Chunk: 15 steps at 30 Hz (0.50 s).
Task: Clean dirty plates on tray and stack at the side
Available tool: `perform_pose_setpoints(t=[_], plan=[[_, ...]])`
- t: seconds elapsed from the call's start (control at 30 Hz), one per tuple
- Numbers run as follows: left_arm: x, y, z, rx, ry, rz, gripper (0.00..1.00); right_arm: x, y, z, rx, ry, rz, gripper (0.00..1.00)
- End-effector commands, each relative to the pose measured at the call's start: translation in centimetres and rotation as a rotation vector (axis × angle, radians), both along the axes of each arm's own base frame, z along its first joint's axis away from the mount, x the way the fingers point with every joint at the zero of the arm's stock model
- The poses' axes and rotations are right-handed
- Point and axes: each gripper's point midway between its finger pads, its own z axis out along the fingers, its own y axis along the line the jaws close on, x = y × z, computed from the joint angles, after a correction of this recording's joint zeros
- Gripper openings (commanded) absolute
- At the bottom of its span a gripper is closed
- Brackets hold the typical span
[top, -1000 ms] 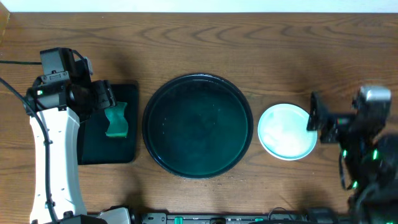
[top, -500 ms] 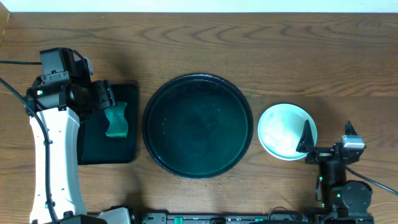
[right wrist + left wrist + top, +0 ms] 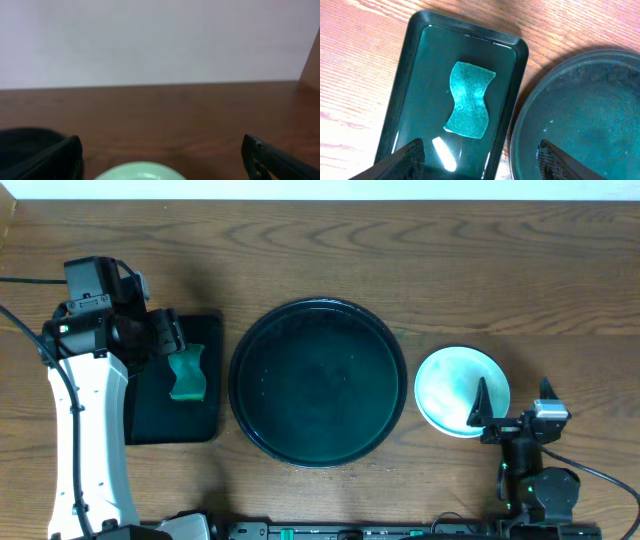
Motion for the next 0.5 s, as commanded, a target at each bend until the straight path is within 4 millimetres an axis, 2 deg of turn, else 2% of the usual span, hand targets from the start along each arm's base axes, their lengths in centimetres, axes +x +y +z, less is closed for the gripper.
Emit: perform_pose_setpoints(t=[0.0, 0.07, 0.47], plan=[[-0.04, 0.07, 0.1, -0.001, -0.002, 0.003, 0.72, -0.05, 0.35, -0.93, 0.003, 0.034, 0.019, 0.99], [-0.03, 0.07, 0.1, -0.001, -0.003, 0.003, 0.72, -0.1, 0.61, -1.78, 0.018, 0.069, 0.033, 0.99], [-0.03, 0.07, 0.1, -0.001, -0.003, 0.003, 0.72, -0.09, 0.6, -1.79, 0.017, 0.07, 0.033, 0.99]])
